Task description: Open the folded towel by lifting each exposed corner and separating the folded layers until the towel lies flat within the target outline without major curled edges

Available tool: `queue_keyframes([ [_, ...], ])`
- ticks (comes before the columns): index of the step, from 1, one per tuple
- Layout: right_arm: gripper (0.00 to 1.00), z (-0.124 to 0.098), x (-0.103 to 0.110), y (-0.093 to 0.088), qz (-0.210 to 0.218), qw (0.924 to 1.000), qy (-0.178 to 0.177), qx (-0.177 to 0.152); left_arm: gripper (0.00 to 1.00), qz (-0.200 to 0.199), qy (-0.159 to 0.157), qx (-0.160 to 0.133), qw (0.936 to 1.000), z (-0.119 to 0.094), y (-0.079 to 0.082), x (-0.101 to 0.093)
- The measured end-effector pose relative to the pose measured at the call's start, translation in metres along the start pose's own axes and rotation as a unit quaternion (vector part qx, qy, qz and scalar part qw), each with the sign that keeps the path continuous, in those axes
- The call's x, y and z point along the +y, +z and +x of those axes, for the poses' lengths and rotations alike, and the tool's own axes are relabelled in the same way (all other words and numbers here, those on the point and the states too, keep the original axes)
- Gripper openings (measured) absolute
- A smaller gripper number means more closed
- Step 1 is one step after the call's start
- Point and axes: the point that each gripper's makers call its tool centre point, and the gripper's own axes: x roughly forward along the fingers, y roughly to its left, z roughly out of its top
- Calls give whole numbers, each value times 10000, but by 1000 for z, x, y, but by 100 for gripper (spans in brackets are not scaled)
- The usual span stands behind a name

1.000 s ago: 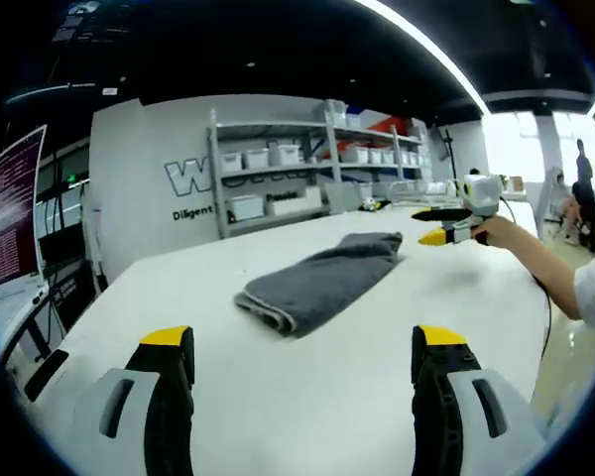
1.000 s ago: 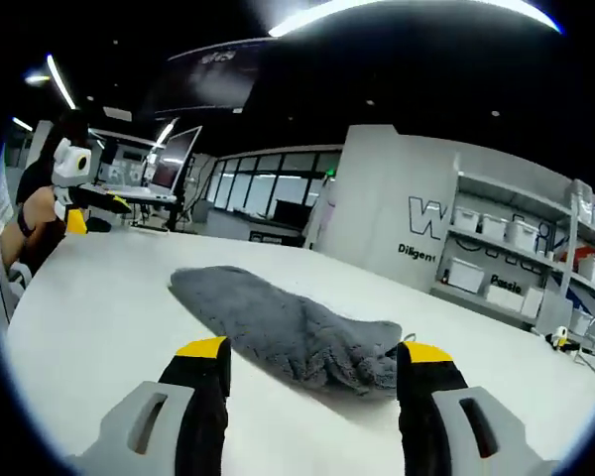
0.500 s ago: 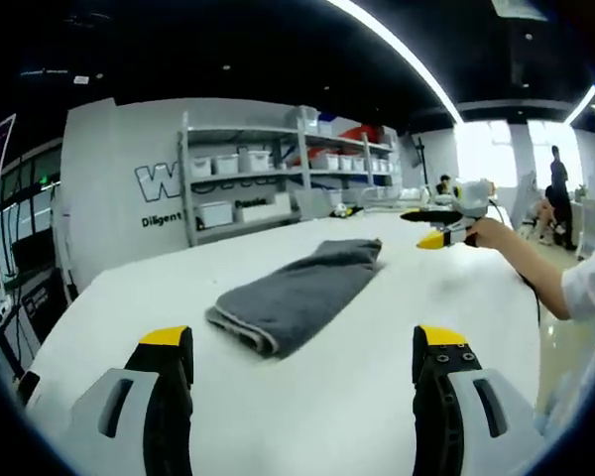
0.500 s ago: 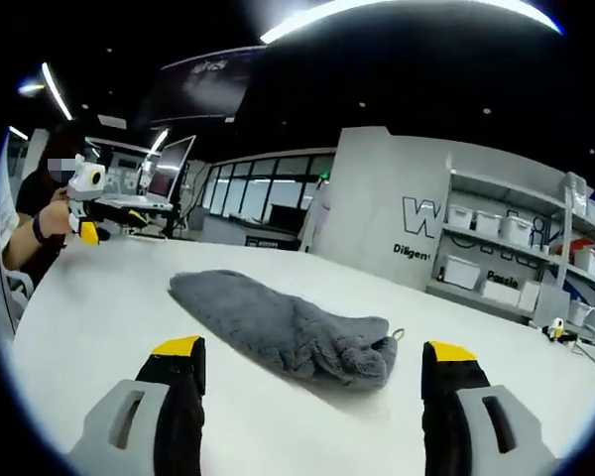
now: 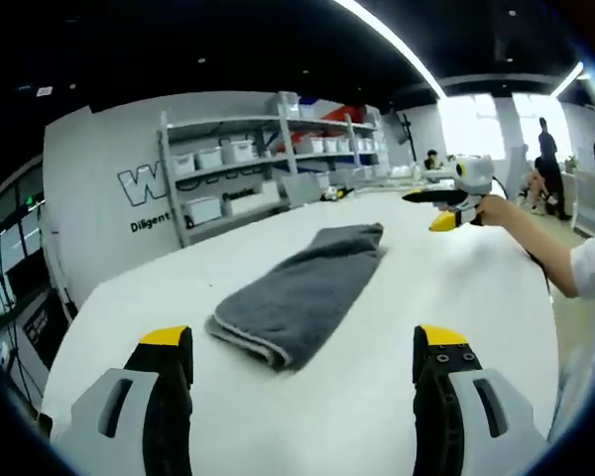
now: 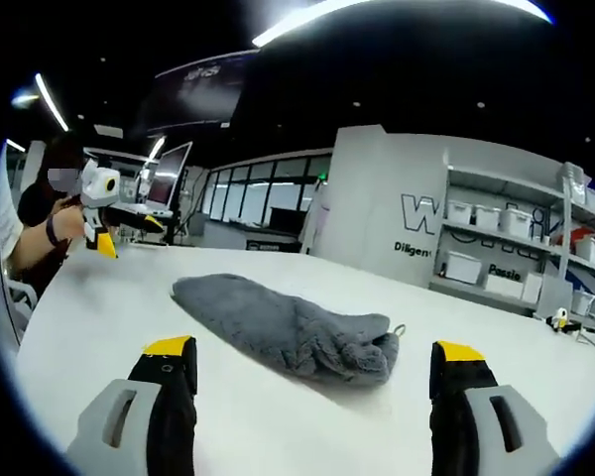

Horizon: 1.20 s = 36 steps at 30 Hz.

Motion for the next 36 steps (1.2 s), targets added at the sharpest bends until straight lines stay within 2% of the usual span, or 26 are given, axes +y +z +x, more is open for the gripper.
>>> queue_keyframes([
  [6, 99, 0, 1, -2, 9, 10000, -14, 37, 90, 46, -28, 172, 9998, 14, -3, 18],
  [11, 99, 2, -1, -4, 73, 9999, 35, 61, 90, 471, 13, 435, 9979, 29, -13, 36],
  [17, 99, 2, -4, -5, 71, 9999, 37, 93, 90, 524, -183, 607, 9966, 47, -25, 48],
  [20, 99, 1, -5, -6, 61, 9999, 21, 112, 90, 481, -207, 835, 9951, 56, -34, 54],
  [22, 99, 0, -7, -6, 91, 9999, -13, 96, 90, 374, -274, 831, 9955, 61, -35, 54],
  [23, 99, 0, -9, -6, 114, 9999, -30, 88, 90, 116, -372, 762, 9963, 65, -34, 52],
  [25, 99, 0, -11, -7, 161, 9998, -84, 83, 90, -56, -432, 697, 9966, 72, -32, 55],
  [28, 99, -1, -12, -8, 202, 9997, -113, 89, 90, -244, -538, 604, 9964, 80, -28, 56],
  [33, 99, -1, -12, -9, 222, 9996, -135, 98, 90, -306, -653, 496, 9962, 96, -24, 58],
  [36, 99, -1, -12, -11, 230, 9995, -147, 140, 89, -678, -797, 316, 9940, 104, -19, 58],
])
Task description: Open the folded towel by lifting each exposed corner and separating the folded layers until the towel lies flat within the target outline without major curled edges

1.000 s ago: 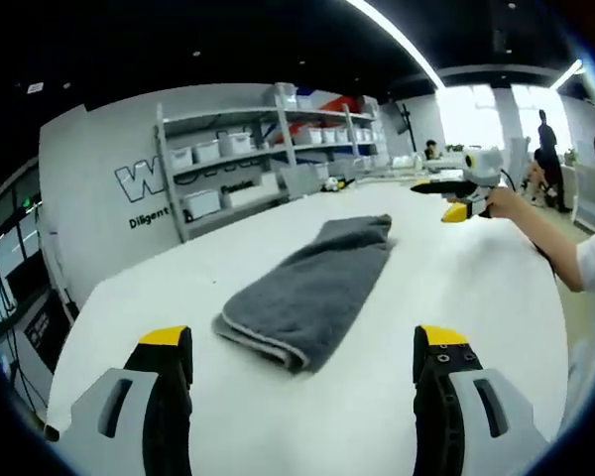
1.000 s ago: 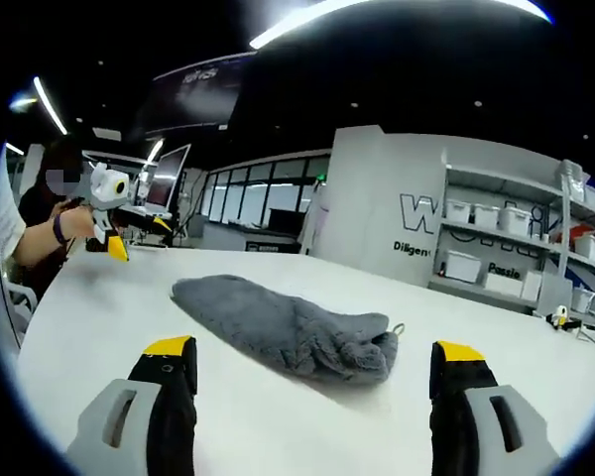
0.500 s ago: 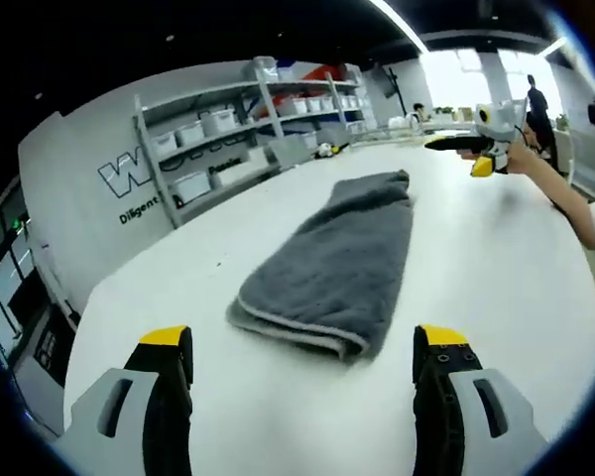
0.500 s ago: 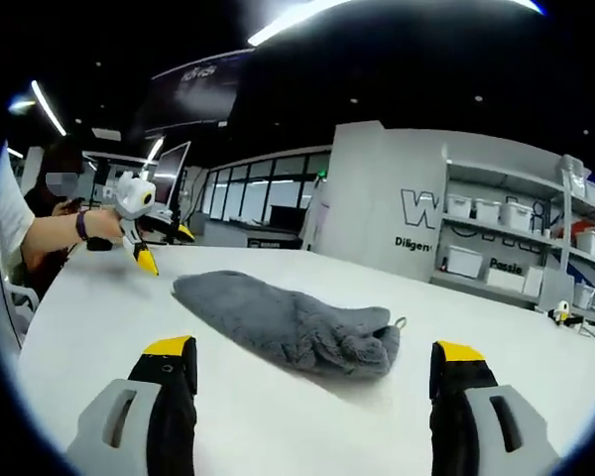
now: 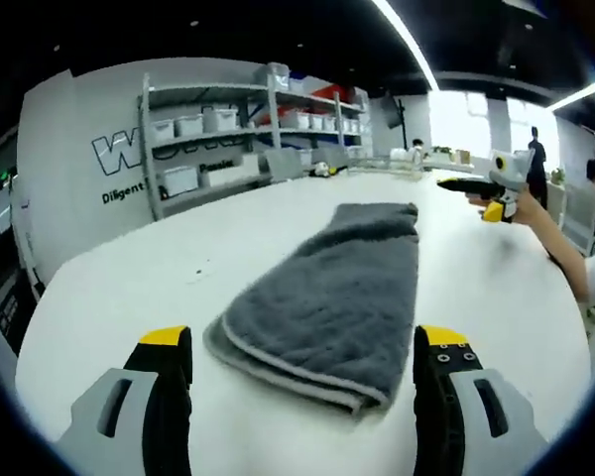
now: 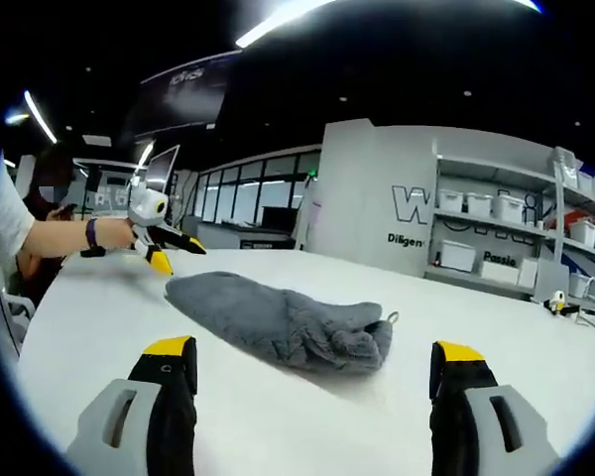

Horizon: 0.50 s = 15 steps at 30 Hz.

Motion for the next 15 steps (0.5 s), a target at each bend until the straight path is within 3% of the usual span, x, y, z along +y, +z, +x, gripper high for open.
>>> queue_keyframes([
  [7, 99, 1, -1, -3, 14, 10000, 3, 67, 83, -522, 41, -290, 9982, 13, 4, 16],
  [11, 99, 1, -3, -4, 27, 10000, -8, 70, 79, -477, 124, -155, 9987, 22, -4, 22],
  [15, 99, 0, -5, -4, 43, 10000, -25, 61, 76, -686, 151, -179, 9974, 27, -9, 23],
])
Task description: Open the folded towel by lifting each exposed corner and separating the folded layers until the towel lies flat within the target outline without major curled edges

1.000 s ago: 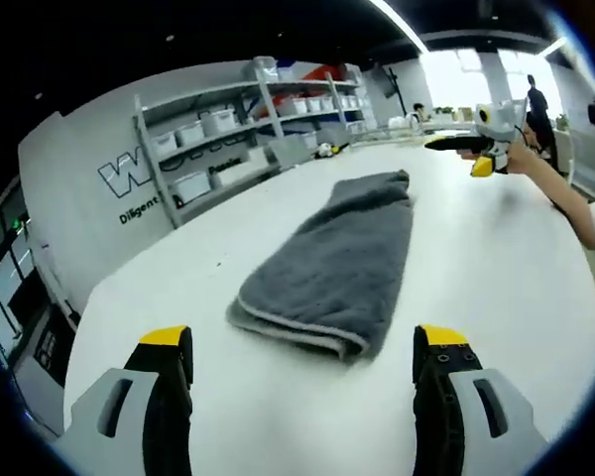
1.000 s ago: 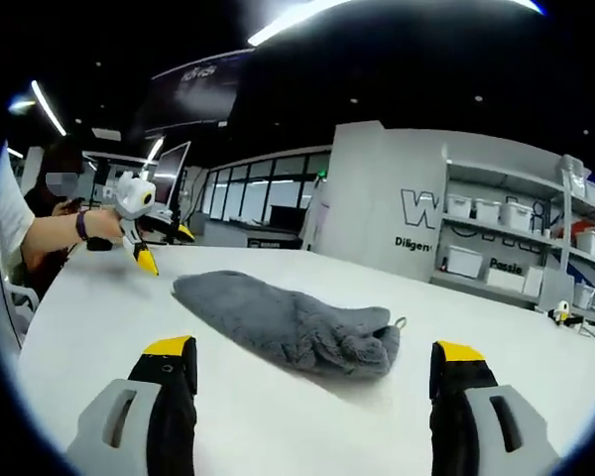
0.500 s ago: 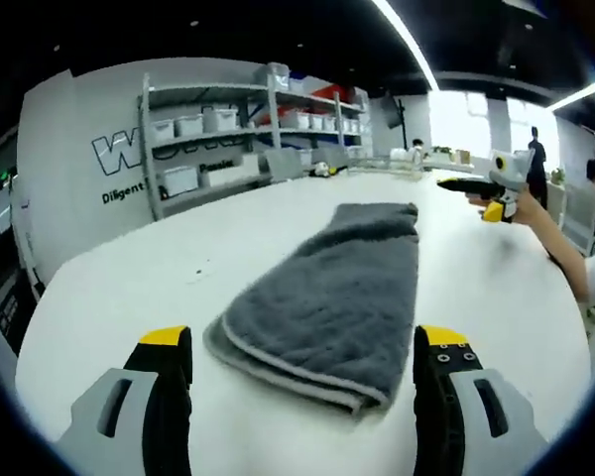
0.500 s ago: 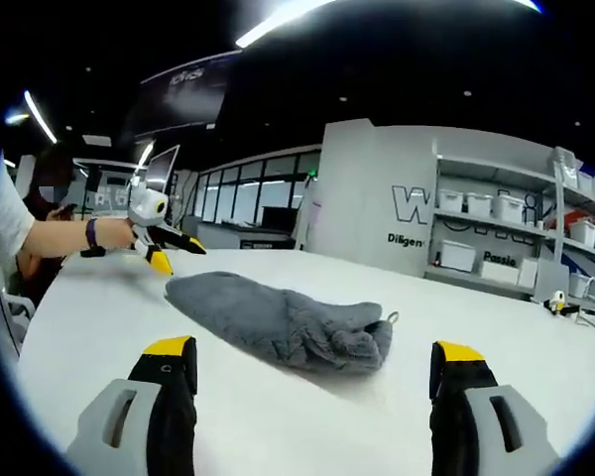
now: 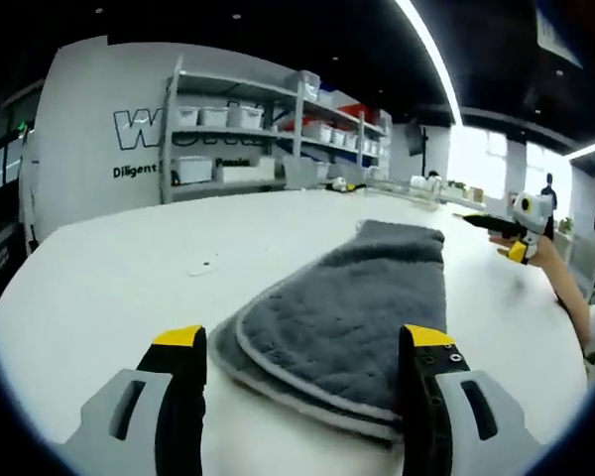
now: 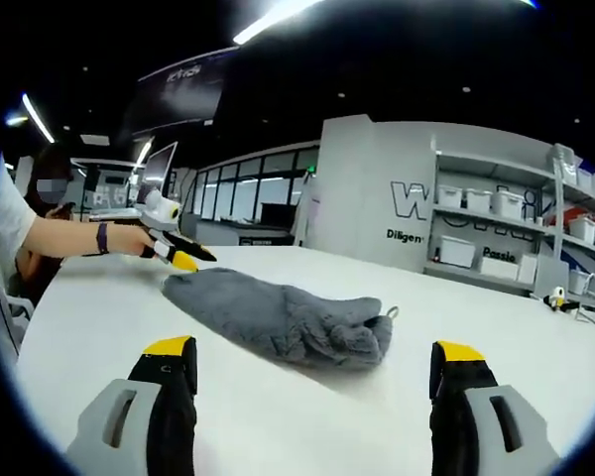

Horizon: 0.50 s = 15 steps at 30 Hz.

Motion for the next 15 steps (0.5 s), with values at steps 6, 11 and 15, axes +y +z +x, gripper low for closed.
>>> queue_keyframes([
  [6, 99, 2, 1, -4, 12, 10000, 30, 75, 67, -140, -8, -10, 9999, 3, -6, 1],
  [11, 99, 2, 2, -5, 11, 9999, 33, 94, 63, -119, 107, 50, 9999, 3, -13, 2],
  [15, 99, 2, 1, -7, 44, 9999, 13, 104, 58, -211, 103, 27, 9997, 3, -16, 0],
])
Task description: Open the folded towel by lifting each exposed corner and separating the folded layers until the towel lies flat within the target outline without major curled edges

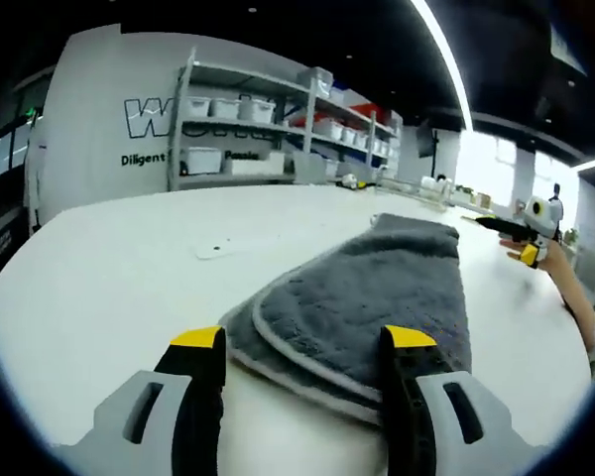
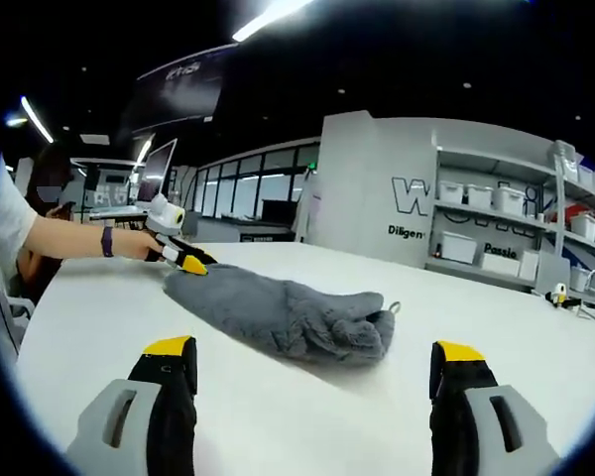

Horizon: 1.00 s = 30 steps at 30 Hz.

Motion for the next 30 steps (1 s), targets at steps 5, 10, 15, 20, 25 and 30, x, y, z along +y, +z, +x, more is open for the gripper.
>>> queue_keyframes([
  [5, 99, 0, -1, -2, 31, 10000, -23, 23, 54, 46, -7, 39, 10000, 2, -4, -6],
  [10, 99, 1, -1, -4, 55, 10000, -50, 58, 46, 33, -103, 86, 9999, 5, -6, -15],
  [15, 99, 2, -3, -4, 46, 9999, -60, 82, 44, 123, -80, 139, 9998, 7, -9, -17],
  [20, 99, 3, -5, -5, 51, 9999, -89, 102, 41, 152, -72, 97, 9998, 9, -5, -7],
  [25, 99, 4, -3, -7, 30, 9999, -72, 136, 33, 321, -86, 68, 9994, 8, -3, -8],
  [30, 99, 3, -3, -8, 46, 9998, -84, 149, 22, 596, -133, 28, 9981, 8, 2, -13],
])
